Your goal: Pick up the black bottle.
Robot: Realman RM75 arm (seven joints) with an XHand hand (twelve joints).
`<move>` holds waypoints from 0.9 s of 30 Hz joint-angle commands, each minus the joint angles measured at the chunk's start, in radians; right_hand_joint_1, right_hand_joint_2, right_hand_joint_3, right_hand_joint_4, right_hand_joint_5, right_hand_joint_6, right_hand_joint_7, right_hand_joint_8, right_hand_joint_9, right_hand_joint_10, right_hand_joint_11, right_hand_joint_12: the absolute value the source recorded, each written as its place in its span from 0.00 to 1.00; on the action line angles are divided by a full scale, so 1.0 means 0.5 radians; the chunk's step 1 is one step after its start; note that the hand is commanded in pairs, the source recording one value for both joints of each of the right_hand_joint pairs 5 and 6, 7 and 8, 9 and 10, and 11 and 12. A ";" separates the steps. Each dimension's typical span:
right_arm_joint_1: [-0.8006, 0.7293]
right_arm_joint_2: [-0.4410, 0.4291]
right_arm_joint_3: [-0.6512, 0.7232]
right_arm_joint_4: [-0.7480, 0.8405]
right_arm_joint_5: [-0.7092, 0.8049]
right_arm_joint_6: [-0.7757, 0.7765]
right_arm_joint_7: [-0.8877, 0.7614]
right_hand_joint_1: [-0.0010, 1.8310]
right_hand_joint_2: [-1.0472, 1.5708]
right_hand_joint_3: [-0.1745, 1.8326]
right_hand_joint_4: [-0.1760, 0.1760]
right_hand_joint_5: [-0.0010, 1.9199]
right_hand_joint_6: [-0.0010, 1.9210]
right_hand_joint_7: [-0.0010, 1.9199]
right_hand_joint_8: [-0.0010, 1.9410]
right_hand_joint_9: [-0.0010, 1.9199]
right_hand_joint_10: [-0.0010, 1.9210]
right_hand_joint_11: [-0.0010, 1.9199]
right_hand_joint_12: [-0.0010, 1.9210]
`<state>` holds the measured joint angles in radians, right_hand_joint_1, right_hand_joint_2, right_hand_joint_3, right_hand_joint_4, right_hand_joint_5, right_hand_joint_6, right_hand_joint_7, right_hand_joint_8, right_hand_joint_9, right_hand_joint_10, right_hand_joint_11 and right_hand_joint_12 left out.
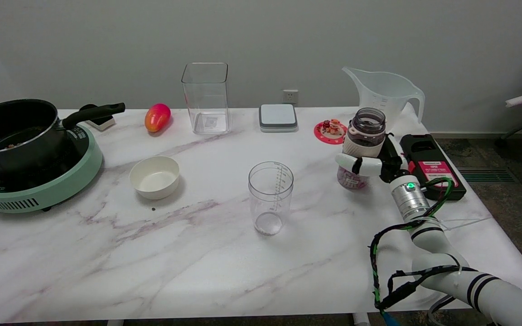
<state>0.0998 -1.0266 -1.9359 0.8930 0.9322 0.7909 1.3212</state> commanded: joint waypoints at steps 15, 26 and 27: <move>0.023 -0.032 0.013 -0.001 0.014 -0.015 0.011 0.80 0.65 0.43 0.50 0.68 0.68 0.76 0.75 0.68 0.68 0.57 0.57; 0.029 0.008 0.093 0.277 -0.148 -0.020 0.005 0.77 0.81 0.29 0.50 0.91 0.91 0.90 0.89 0.74 0.74 0.63 0.63; 0.022 0.014 0.117 0.322 -0.188 -0.029 0.004 0.77 0.82 0.28 0.50 0.92 0.92 0.91 0.90 0.74 0.74 0.64 0.64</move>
<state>0.1089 -1.0397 -1.9295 0.9115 0.9329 0.7789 1.3236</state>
